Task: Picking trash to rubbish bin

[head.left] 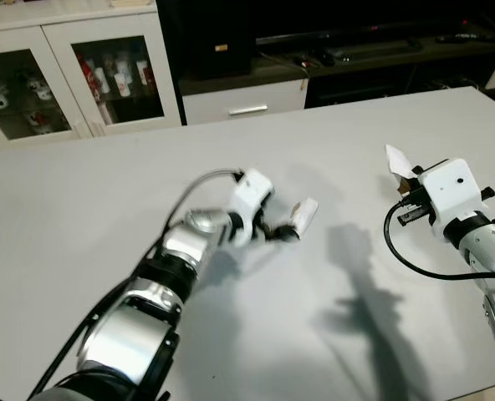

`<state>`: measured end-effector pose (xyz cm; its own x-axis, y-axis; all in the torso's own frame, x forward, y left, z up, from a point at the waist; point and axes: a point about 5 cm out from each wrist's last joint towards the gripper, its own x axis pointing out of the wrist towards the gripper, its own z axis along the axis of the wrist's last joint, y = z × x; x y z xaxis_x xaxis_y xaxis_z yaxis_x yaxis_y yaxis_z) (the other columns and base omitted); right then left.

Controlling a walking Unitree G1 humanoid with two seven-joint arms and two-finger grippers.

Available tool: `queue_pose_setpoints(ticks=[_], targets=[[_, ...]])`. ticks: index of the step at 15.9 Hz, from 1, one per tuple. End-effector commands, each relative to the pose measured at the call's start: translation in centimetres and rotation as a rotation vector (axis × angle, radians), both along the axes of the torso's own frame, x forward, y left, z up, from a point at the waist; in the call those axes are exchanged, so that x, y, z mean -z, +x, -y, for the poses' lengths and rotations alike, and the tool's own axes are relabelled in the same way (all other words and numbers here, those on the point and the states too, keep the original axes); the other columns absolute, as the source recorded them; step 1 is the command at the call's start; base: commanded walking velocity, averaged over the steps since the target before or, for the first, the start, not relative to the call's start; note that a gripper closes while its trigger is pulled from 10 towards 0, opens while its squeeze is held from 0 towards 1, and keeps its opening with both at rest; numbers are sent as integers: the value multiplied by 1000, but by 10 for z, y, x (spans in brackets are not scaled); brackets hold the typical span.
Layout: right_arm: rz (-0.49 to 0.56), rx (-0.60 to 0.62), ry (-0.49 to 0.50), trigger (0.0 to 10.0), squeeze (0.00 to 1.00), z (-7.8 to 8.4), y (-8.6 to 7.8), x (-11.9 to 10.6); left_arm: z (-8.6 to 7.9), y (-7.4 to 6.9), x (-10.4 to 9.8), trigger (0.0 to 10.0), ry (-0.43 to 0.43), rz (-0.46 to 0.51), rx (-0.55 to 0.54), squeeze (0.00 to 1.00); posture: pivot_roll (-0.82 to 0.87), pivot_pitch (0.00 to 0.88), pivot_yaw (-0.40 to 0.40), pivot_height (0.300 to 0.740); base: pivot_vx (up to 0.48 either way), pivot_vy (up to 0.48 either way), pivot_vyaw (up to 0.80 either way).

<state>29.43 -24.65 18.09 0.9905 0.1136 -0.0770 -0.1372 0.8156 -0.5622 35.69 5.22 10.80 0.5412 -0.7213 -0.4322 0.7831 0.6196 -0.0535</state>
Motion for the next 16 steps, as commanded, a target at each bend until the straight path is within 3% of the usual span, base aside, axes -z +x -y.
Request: queue_pose_setpoints(ticks=[1, 3, 6, 9, 10, 11, 13, 15, 16], targets=[[9, 27, 4, 10000, 0, 1, -2, -2, 2, -1, 1, 10000, -1, -11, 27, 0, -65, 49, 73, 740, 0, 0, 0], [-1, 43, 7, 10000, 0, -1, -5, -2, 7, -1, 2, 10000, -6, -17, 31, 0, -73, 80, 87, 740, 0, 0, 0], [-10, 44, -9, 10000, 0, -4, -8, -4, 7, -4, 10, 10000, 57, -4, 62, 0, -80, 100, 99, 740, 0, 0, 0], [-6, 59, 30, 10000, 0, -13, -12, -3, 4, 3, 4, 10000, 73, 103, 0, 0, -85, 98, 104, 740, 0, 0, 0], [0, 81, 96, 10000, 0, -16, -14, -1, 0, 8, -3, 10000, 20, 134, -59, 0, -92, 83, 109, 740, 0, 0, 0], [4, 130, 198, 10000, 0, -18, -16, 1, -10, 15, -14, 10000, -92, 173, -168, 0, -94, 79, 105, 740, 0, 0, 0], [12, 124, 193, 10000, 0, -24, -19, 3, -29, 16, -20, 10000, -164, 237, -256, 0, -94, 54, 72, 740, 0, 0, 0], [-4, 102, 191, 10000, 0, -33, -20, 10, -49, 8, -21, 10000, -232, 285, -334, 0, -81, 46, 54, 740, 0, 0, 0], [0, 121, 252, 10000, 0, -36, -20, 12, -56, -4, -21, 10000, -253, 316, -344, 0, -64, 24, 14, 740, 0, 0, 0]])
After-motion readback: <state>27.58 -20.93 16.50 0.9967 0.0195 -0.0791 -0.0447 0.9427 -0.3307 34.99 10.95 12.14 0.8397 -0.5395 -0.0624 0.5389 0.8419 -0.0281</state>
